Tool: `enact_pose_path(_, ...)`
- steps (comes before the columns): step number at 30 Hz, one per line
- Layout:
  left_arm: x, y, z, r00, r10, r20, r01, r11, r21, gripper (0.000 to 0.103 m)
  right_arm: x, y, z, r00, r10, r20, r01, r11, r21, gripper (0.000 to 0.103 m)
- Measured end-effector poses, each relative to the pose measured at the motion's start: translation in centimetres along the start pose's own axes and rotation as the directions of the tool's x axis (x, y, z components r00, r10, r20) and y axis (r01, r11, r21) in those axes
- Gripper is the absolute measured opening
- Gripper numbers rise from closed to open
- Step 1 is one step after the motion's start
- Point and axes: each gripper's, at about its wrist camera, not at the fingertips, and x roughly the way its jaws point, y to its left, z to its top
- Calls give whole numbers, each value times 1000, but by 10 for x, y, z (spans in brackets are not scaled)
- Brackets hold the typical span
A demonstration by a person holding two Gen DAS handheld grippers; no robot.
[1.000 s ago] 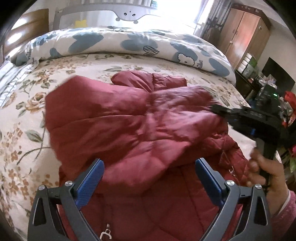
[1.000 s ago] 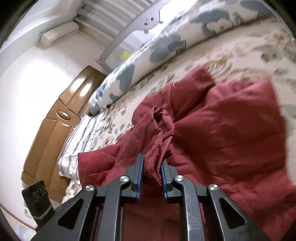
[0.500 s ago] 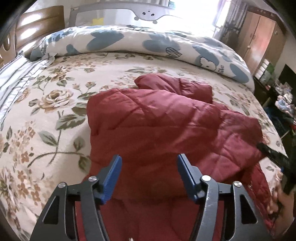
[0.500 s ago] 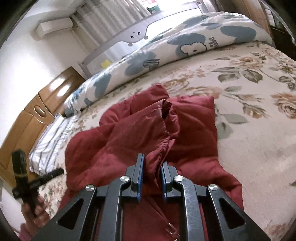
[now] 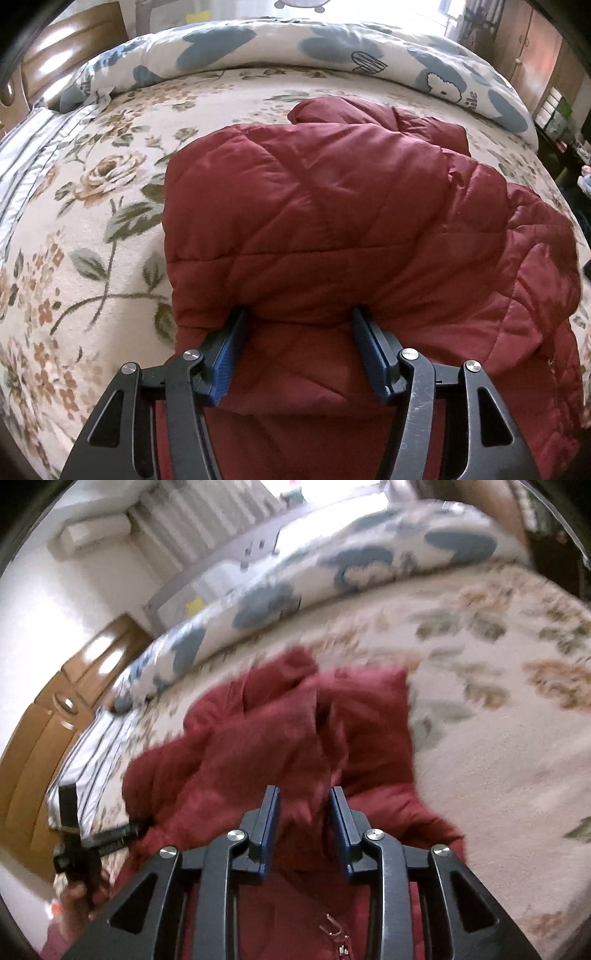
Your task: Fold large clothes
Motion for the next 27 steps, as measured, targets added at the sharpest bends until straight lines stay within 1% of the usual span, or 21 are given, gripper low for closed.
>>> enact_pose_path(1,0,0,-1,1000,1,1,-1,1000,-1,60,-8,7,2,999,-5,44,6,1000,-21,37)
enact_pose_path(2,1,1,-3,1000,3,2,-3,1000,0,60,-11,13,4,998,-3,63,6,999,-41,44)
enact_pose_path(3,2,2,-5,1000,5,4,-5,1000,3,60,-9,22,6,998,13,61,-8,997,-76,50)
enact_pose_path(4,2,2,-5,1000,7,5,-7,1000,5,60,-2,29,7,999,28,31,-25,994,-108,53)
enact_pose_path(5,2,2,-6,1000,7,4,-7,1000,4,60,6,34,8,1000,27,4,-26,991,-129,53)
enact_pose_path(7,0,4,-6,1000,8,-3,-8,1000,-5,60,26,40,5,999,-2,-44,-6,985,-172,53)
enact_pose_path(9,-7,7,-6,1000,9,-7,-9,1000,-21,59,49,38,0,995,-24,-99,4,982,-191,53)
enact_pose_path(11,-21,8,-5,1000,-7,12,7,999,-36,56,73,30,-8,986,-31,-163,1,983,-182,53)
enact_pose_path(12,-34,6,-3,999,-26,45,28,999,-36,56,80,28,-12,983,-23,-181,-8,985,-170,54)
enact_pose_path(14,-50,-1,2,995,-44,94,46,999,-14,56,88,24,-18,980,-16,-199,-16,988,-156,54)
enact_pose_path(17,-55,-12,11,993,-25,117,23,1000,20,57,89,26,-22,981,-30,-193,-3,986,-166,54)
enact_pose_path(20,-38,-18,18,996,16,85,-18,1000,25,57,88,28,-21,980,-36,-198,0,984,-176,54)
enact_pose_path(21,-23,-17,18,998,50,42,-51,998,25,57,86,28,-21,979,-36,-201,0,984,-177,54)
enact_pose_path(23,-1,-14,15,997,80,-17,-79,997,26,62,80,29,-18,980,-35,-195,0,984,-179,53)
enact_pose_path(25,8,-6,10,997,68,-26,-68,998,13,64,73,30,-16,984,-43,-173,8,981,-194,52)
enact_pose_path(27,11,0,8,998,57,-27,-57,998,0,69,73,30,-16,983,-66,-174,28,977,-210,52)
